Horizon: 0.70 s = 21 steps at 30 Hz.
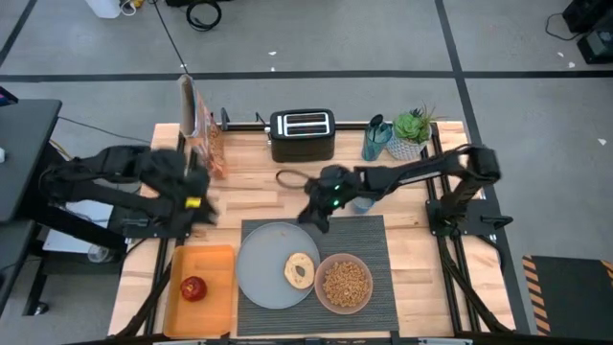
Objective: Arrange a breakfast setting
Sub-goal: Put the red apple on the gray plate
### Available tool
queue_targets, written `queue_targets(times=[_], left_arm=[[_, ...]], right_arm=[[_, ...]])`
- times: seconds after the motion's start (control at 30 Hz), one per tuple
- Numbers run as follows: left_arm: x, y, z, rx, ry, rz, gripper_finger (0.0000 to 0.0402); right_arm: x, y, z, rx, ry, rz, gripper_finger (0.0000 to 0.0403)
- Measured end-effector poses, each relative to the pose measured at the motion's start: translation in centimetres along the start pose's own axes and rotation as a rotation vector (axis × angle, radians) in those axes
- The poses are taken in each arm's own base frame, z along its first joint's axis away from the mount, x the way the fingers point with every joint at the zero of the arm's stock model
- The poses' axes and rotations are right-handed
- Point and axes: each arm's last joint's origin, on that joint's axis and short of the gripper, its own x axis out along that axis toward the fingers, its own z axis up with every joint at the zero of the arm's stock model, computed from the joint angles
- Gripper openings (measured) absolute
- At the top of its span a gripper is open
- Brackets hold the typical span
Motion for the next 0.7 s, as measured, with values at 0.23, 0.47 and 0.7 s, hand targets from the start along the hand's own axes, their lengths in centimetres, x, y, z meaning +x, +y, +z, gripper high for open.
queue_targets(times=[0.23,0.47,0.7], left_arm=[[1.2,-1.6,-3.0,0.001,0.271,0.03,0.0167],[5.3,-3.9,-4.7,0.216,0.429,0.117,0.0156],[9.3,-6.3,-7.8,0.451,0.579,0.174,0.0156]], right_arm=[[-6.6,2.7,2.4,-0.073,-0.274,-0.266,0.0103],[-11.4,4.8,2.9,-0.102,-0.463,-0.454,0.0103],[-13.3,5.9,3.0,-0.133,-0.516,-0.453,0.0103]])
